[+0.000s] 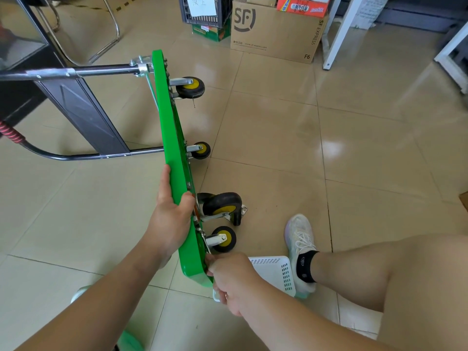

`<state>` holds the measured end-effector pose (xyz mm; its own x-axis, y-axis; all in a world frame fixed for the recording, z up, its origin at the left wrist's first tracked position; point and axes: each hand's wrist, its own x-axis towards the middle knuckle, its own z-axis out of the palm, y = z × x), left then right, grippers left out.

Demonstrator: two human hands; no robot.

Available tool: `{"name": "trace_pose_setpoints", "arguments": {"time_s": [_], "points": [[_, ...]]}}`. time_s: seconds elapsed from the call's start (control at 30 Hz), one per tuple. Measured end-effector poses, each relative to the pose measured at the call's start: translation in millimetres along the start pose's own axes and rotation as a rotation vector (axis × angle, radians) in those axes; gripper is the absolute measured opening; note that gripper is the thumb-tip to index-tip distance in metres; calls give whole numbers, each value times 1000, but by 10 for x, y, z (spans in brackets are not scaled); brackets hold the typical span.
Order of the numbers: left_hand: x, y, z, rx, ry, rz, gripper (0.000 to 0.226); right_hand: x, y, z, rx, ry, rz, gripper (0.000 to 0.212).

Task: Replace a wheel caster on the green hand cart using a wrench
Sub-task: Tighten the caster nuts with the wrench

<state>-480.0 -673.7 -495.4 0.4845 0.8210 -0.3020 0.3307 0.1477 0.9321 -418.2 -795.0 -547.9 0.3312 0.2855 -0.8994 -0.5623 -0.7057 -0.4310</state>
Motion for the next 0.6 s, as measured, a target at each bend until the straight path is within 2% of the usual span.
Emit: {"name": "trace_pose_setpoints", "arguments": {"time_s": [0.07, 0.17, 0.27, 0.43, 0.6], "points": [[6, -2, -3, -2, 8, -4, 69, -92, 44, -46, 22, -44, -87, 14], [4, -14, -2, -15, 10, -8, 68, -138, 107, -81, 47, -118, -193, 18], [18, -24, 13, -17, 22, -17, 66, -149, 120, -117, 174, -173, -160, 23], [40, -32, 28, -33, 24, -15, 66, -91, 231, -73, 38, -117, -309, 21], [34, -34, 18, -63, 16, -8, 66, -109, 208, -105, 144, -213, -266, 18]]}}
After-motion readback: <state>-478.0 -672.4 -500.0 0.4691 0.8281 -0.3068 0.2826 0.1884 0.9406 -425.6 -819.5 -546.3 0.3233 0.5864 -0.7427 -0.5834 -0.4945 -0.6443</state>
